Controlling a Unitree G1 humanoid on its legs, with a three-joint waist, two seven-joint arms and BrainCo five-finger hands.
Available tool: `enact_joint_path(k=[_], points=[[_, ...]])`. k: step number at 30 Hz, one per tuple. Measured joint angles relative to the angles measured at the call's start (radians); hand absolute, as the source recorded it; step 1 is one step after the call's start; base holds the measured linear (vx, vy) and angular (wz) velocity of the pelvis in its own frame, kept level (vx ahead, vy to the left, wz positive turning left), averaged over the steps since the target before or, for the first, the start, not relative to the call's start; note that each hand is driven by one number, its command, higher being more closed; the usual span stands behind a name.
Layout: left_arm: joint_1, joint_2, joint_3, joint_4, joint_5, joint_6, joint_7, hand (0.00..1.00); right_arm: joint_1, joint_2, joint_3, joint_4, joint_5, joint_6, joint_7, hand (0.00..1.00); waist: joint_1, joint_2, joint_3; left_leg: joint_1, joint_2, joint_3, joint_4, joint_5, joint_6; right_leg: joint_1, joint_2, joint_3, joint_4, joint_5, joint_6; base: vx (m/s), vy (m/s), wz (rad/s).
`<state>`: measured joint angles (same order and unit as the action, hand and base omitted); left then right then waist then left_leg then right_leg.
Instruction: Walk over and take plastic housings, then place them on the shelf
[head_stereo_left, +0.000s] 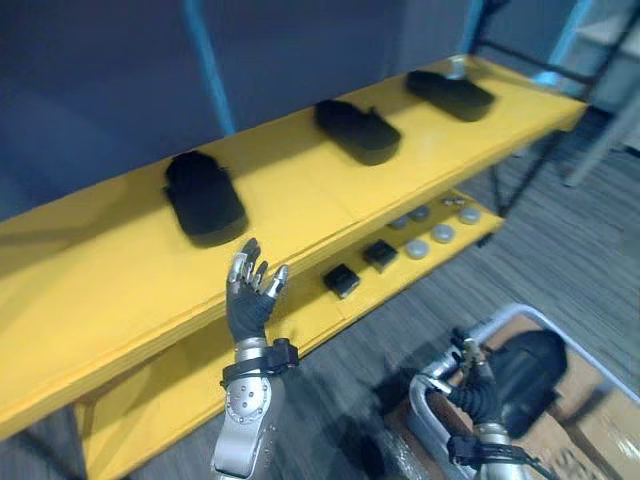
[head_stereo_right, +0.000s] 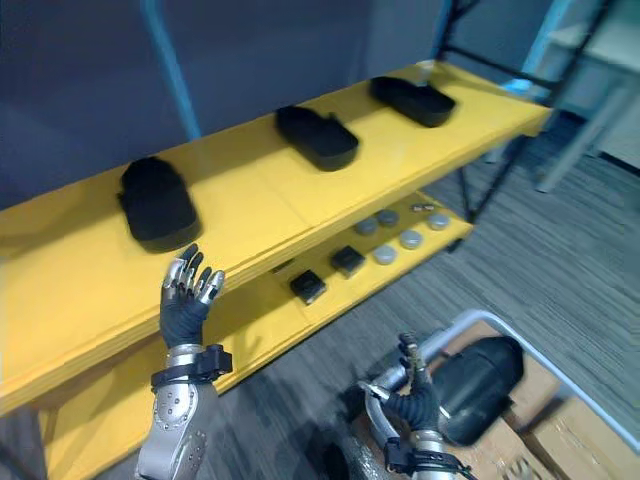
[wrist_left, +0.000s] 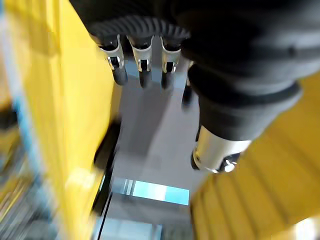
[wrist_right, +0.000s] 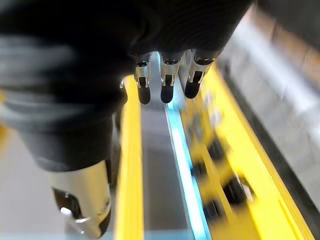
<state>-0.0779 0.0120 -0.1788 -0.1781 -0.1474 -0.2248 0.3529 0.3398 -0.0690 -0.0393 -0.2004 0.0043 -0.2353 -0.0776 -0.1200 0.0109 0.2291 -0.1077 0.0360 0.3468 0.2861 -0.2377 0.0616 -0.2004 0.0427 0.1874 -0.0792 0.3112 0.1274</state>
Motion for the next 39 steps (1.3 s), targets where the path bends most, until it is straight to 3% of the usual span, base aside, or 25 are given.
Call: enact_joint_path(k=[1,2,3,5,6,8,9,10,12,13,14,15,16,17,19,20,22,23,24,28,29,31,34,39], points=[[-0.01,0.0,0.0,0.025,0.005,0.004,-0.006,0.0,-0.009,0.005,-0.006,-0.001,0.001,0.0,-0.001,0.0,-0.002,0.002,0.002,-0.005,0.014,0.038,-0.004,0.006,0.007,-0.016,-0.005,-0.13,0.038,-0.033,-0.029,-0.29,0.069,-2.54],[0.001,-0.003,0.014,0.051,0.007,0.011,-0.019,0.0,-0.03,0.007,-0.019,0.019,0.006,0.0,-0.002,0.0,0.008,0.001,0.002,0.011,0.049,0.156,-0.025,0.015,0.002,-0.038,-0.046,-0.386,0.207,-0.187,-0.092,-0.19,0.096,-2.23],[0.009,-0.008,0.02,0.064,0.006,0.013,-0.024,0.0,-0.033,0.008,-0.029,0.023,0.006,0.0,-0.003,0.0,0.014,0.002,0.003,0.023,0.066,0.215,-0.03,0.017,-0.003,-0.039,-0.087,-0.455,0.312,-0.262,-0.084,-0.16,0.127,-2.23],[0.009,-0.012,0.025,0.087,0.003,0.015,-0.035,0.0,-0.027,0.008,-0.061,0.023,0.003,0.0,-0.011,0.0,0.008,0.001,0.0,0.034,0.079,0.281,-0.036,0.024,-0.015,-0.013,-0.169,-0.477,0.463,-0.37,-0.07,-0.08,0.073,-1.28],[0.02,-0.01,0.023,0.09,0.003,0.016,-0.039,0.0,-0.021,0.008,-0.078,0.024,-0.003,0.001,-0.016,0.0,0.003,-0.001,-0.001,0.036,0.084,0.312,-0.041,0.03,-0.027,0.015,-0.209,-0.478,0.498,-0.401,-0.033,-0.08,0.018,-0.93],[0.05,-0.002,0.025,0.1,0.003,0.021,-0.049,0.0,-0.017,0.009,-0.08,0.024,-0.005,0.004,-0.019,0.0,0.003,-0.011,-0.011,0.037,0.086,0.352,-0.049,0.033,-0.055,0.081,-0.223,-0.478,0.421,-0.436,-0.001,-0.09,-0.097,-0.67],[0.062,0.001,0.027,0.107,0.003,0.026,-0.056,0.0,-0.017,0.009,-0.075,0.025,-0.006,0.005,-0.018,0.0,0.005,-0.016,-0.017,0.032,0.086,0.363,-0.045,0.034,-0.061,0.102,-0.217,-0.477,0.366,-0.443,-0.011,-0.09,-0.24,-0.54],[0.076,-0.002,0.035,0.133,0.004,0.036,-0.069,0.0,-0.019,0.007,-0.075,0.034,-0.006,0.006,-0.017,0.0,0.003,-0.001,-0.019,0.014,0.117,0.371,-0.008,0.025,-0.076,0.131,-0.188,-0.479,0.276,-0.455,-0.047,-0.07,-0.225,-0.42],[0.117,-0.009,0.038,0.166,0.004,0.048,-0.08,0.0,-0.022,0.01,-0.06,0.071,-0.006,0.019,-0.017,0.0,0.018,0.02,-0.032,-0.007,0.203,0.373,0.092,0.013,-0.095,0.159,-0.126,-0.462,0.212,-0.434,-0.081,0.0,-0.257,-0.57],[0.147,-0.011,0.049,0.186,0.005,0.051,-0.08,0.0,-0.023,0.008,-0.033,0.092,-0.006,0.023,-0.017,0.0,0.044,0.019,-0.033,-0.01,0.263,0.342,0.178,0.012,-0.096,0.178,-0.086,-0.429,0.2,-0.413,-0.108,0.09,-0.322,-1.0],[0.178,-0.016,0.076,0.218,0.013,0.053,-0.077,0.0,-0.033,0.005,-0.002,0.101,-0.006,0.024,-0.018,0.0,0.066,0.025,-0.037,-0.037,0.314,0.27,0.274,0.015,-0.092,0.191,-0.048,-0.394,0.195,-0.408,-0.123,0.15,-0.337,-1.0],[0.19,-0.018,0.088,0.237,0.016,0.053,-0.076,0.0,-0.04,0.004,0.01,0.102,-0.007,0.024,-0.018,0.0,0.067,0.032,-0.041,-0.058,0.329,0.215,0.315,0.02,-0.086,0.199,-0.033,-0.383,0.193,-0.404,-0.131,0.16,-0.299,-0.81],[0.204,-0.02,0.117,0.277,0.021,0.057,-0.075,0.0,-0.068,0.004,0.026,0.122,-0.007,0.024,-0.022,0.0,0.066,0.035,-0.042,-0.104,0.335,0.096,0.382,0.05,-0.081,0.198,-0.019,-0.365,0.193,-0.4,-0.139,0.15,-0.234,-0.57],[0.209,-0.021,0.147,0.323,0.041,0.067,-0.073,0.0,-0.104,0.002,0.037,0.164,-0.013,0.024,-0.033,0.0,0.074,0.032,-0.041,-0.147,0.317,-0.018,0.435,0.074,-0.094,0.199,-0.02,-0.347,0.192,-0.397,-0.144,0.1,-0.14,-0.53],[0.214,-0.021,0.183,0.379,0.076,0.074,-0.071,0.0,-0.169,-0.01,0.041,0.245,-0.025,0.027,-0.055,0.0,0.098,0.032,-0.037,-0.165,0.265,-0.145,0.446,0.038,-0.146,0.202,-0.029,-0.32,0.193,-0.396,-0.146,0.07,-0.014,-0.51],[0.228,-0.012,0.215,0.422,0.127,0.074,-0.06,0.0,-0.252,-0.011,0.041,0.345,-0.029,0.032,-0.092,0.0,0.121,0.029,-0.029,-0.157,0.218,-0.224,0.377,0.019,-0.172,0.206,-0.04,-0.297,0.195,-0.396,-0.146,0.07,0.075,-0.47],[0.235,0.006,0.236,0.471,0.159,0.074,-0.047,0.0,-0.353,-0.011,0.038,0.438,-0.029,0.04,-0.12,0.0,0.137,0.035,-0.013,-0.144,0.19,-0.275,0.242,0.027,-0.168,0.21,-0.049,-0.288,0.196,-0.396,-0.145,0.05,0.137,-0.22],[0.238,0.02,0.241,0.516,0.164,0.073,-0.039,0.0,-0.432,-0.017,0.037,0.493,-0.029,0.047,-0.15,0.0,0.141,0.054,-0.004,-0.139,0.184,-0.306,0.107,0.107,-0.154,0.201,-0.042,-0.292,0.195,-0.395,-0.137,0.03,0.181,-0.04],[0.227,0.036,0.242,0.568,0.16,0.073,-0.039,0.0,-0.509,-0.017,0.02,0.521,-0.035,0.06,-0.18,0.0,0.153,0.068,0.027,-0.142,0.179,-0.322,0.055,0.171,-0.194,0.197,-0.043,-0.288,0.193,-0.395,-0.119,0.0,0.205,0.06],[0.182,0.061,0.229,0.699,0.131,0.075,-0.041,0.0,-0.762,-0.018,-0.035,0.593,-0.057,0.095,-0.25,0.0,0.176,0.057,0.111,-0.187,0.095,-0.318,-0.05,0.252,-0.148,0.099,-0.124,-0.307,0.216,-0.377,-0.083,-0.06,0.206,0.24],[0.161,0.067,0.229,0.747,0.121,0.074,-0.043,0.0,-0.857,-0.024,-0.059,0.637,-0.068,0.11,-0.271,0.0,0.194,0.058,0.145,-0.19,0.078,-0.312,-0.068,0.265,-0.135,0.09,-0.139,-0.304,0.209,-0.368,-0.069,-0.05,0.118,0.04],[0.128,0.086,0.227,0.835,0.107,0.072,-0.055,0.0,-1.022,-0.045,-0.109,0.728,-0.104,0.136,-0.317,0.0,0.219,0.057,0.188,-0.205,0.062,-0.307,-0.084,0.278,-0.122,0.07,-0.152,-0.299,0.206,-0.36,-0.058,-0.07,0.102,0.04],[0.097,0.102,0.227,0.941,0.09,0.071,-0.065,0.0,-1.211,-0.106,-0.159,0.869,-0.173,0.166,-0.37,0.0,0.25,0.057,0.193,-0.262,0.056,-0.297,-0.083,0.291,-0.11,0.018,-0.155,-0.28,0.18,-0.33,-0.045,-0.03,0.083,-0.08],[0.033,0.1,0.226,1.029,0.049,0.066,-0.076,0.0,-1.338,-0.219,-0.199,1.031,-0.176,0.196,-0.406,0.0,0.261,0.057,0.216,-0.299,0.054,-0.323,-0.068,0.293,-0.107,0.006,-0.148,-0.287,0.166,-0.316,-0.045,0.01,0.019,0.09]])
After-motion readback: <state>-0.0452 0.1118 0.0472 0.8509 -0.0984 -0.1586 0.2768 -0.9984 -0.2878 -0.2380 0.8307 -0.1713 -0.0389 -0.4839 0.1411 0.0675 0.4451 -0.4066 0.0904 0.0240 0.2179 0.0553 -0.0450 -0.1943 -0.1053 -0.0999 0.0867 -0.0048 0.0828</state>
